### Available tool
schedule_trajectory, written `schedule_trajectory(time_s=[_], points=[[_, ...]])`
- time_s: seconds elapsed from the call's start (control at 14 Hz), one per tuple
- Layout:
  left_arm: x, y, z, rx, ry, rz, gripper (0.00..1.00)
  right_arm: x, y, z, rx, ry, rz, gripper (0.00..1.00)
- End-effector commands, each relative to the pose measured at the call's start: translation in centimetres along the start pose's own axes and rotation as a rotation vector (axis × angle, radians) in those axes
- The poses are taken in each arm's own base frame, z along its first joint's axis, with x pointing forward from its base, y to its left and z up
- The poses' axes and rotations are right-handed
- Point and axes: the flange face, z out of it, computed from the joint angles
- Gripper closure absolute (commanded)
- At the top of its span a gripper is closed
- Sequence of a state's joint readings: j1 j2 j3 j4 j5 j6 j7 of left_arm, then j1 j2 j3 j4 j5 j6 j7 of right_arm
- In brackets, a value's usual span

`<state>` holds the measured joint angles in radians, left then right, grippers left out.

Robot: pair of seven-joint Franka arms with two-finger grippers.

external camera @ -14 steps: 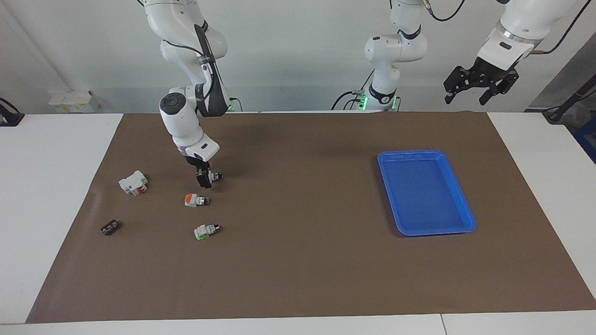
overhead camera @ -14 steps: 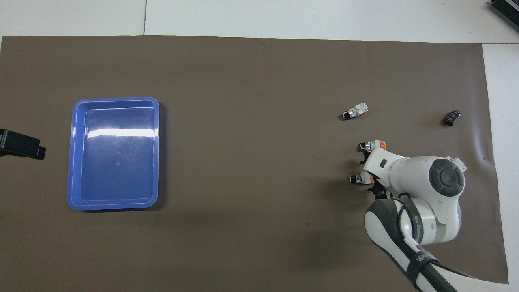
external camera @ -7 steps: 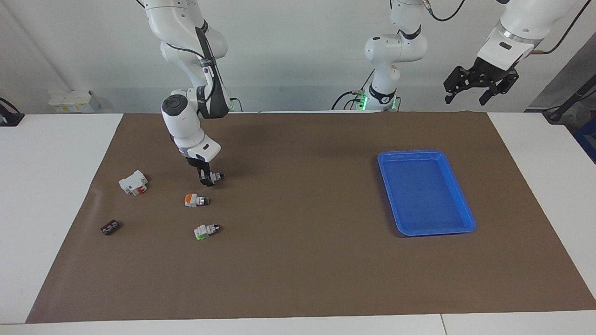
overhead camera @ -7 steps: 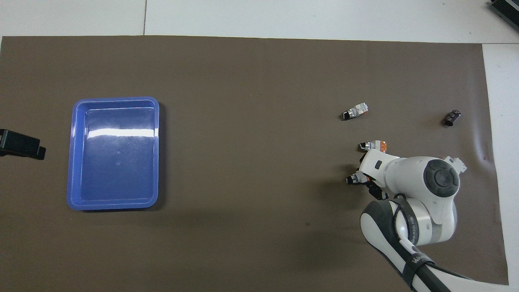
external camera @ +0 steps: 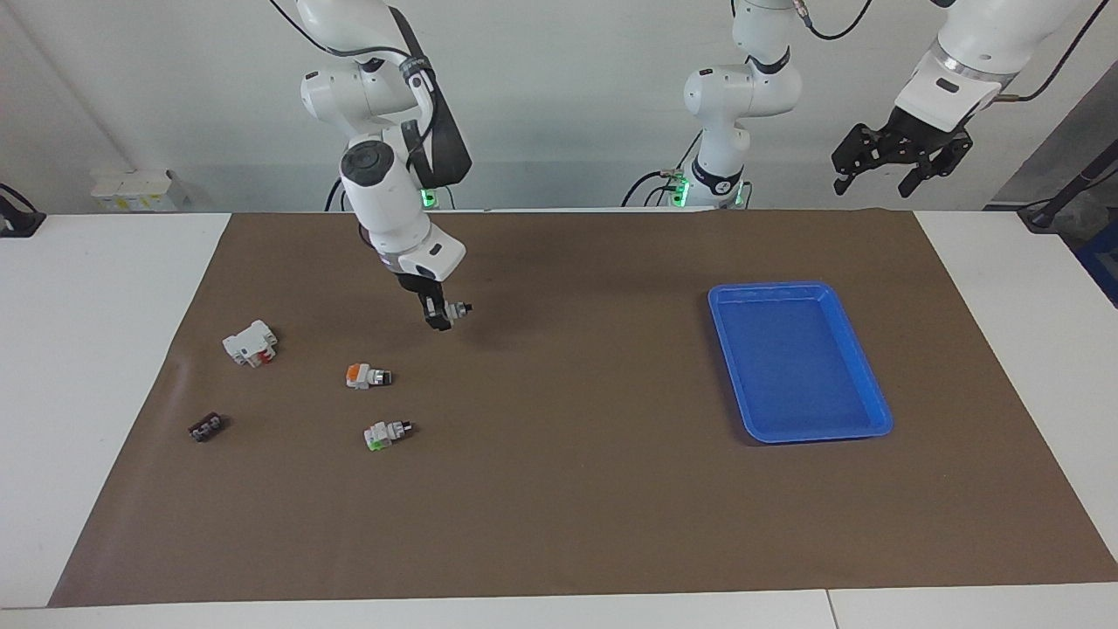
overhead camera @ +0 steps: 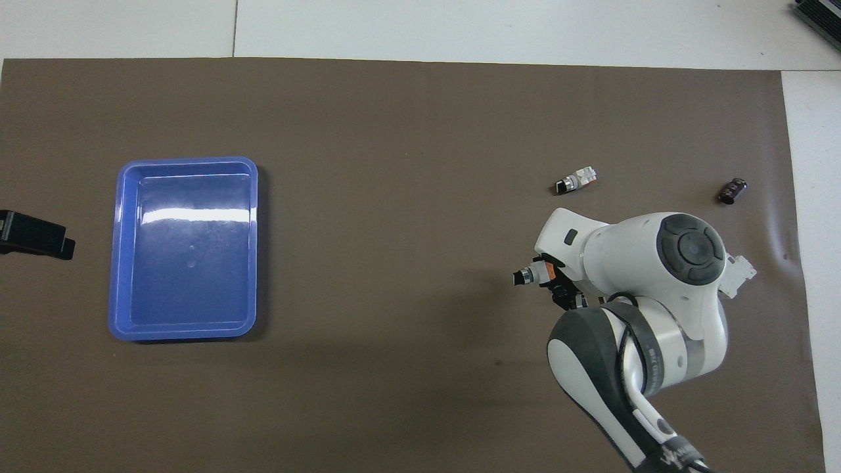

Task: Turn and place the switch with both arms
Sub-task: 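Carry the switch toward the tray while the left gripper reaches over it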

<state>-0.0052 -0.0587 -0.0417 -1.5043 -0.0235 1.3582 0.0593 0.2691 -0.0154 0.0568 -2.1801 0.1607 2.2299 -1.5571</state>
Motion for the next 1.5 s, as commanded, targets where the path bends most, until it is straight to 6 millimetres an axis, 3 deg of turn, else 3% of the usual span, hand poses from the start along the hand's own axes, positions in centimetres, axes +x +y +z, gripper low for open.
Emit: schedule_trajectory(time_s=[0.0,0.29,0.5,0.71,0.93,1.21,1.43], points=[[-1.8,0.7,0.2,-0.003,-0.042,-0.003,0.00,3.0,1.4,-3.3,-0.025,0.116,0.040,1.00],[-3.3,1.2,0.1,-0.009,-0.094,0.005,0.00,10.8,3.2,-8.9,-0.107,0.278,0.145,1.00],[-3.3,2.8,0.1,-0.037,-0.095,-0.054,0.00,15.7,2.7,-11.0,-0.120,0.315,0.167,1.00],[-3.2,3.9,-0.1,-0.112,-0.098,-0.241,0.00,19.9,3.1,-12.4,-0.194,0.376,0.216,1.00],[-3.2,4.7,-0.3,-0.168,-0.119,-0.427,0.01,22.6,3.3,-14.2,-0.232,0.424,0.243,1.00],[-2.0,6.3,-1.1,-0.295,-0.120,-0.806,0.04,26.7,2.6,-15.5,-0.278,0.442,0.267,1.00],[-1.0,10.5,-0.6,-0.331,-0.099,-1.132,0.04,28.1,1.8,-15.6,-0.291,0.429,0.263,1.00]])
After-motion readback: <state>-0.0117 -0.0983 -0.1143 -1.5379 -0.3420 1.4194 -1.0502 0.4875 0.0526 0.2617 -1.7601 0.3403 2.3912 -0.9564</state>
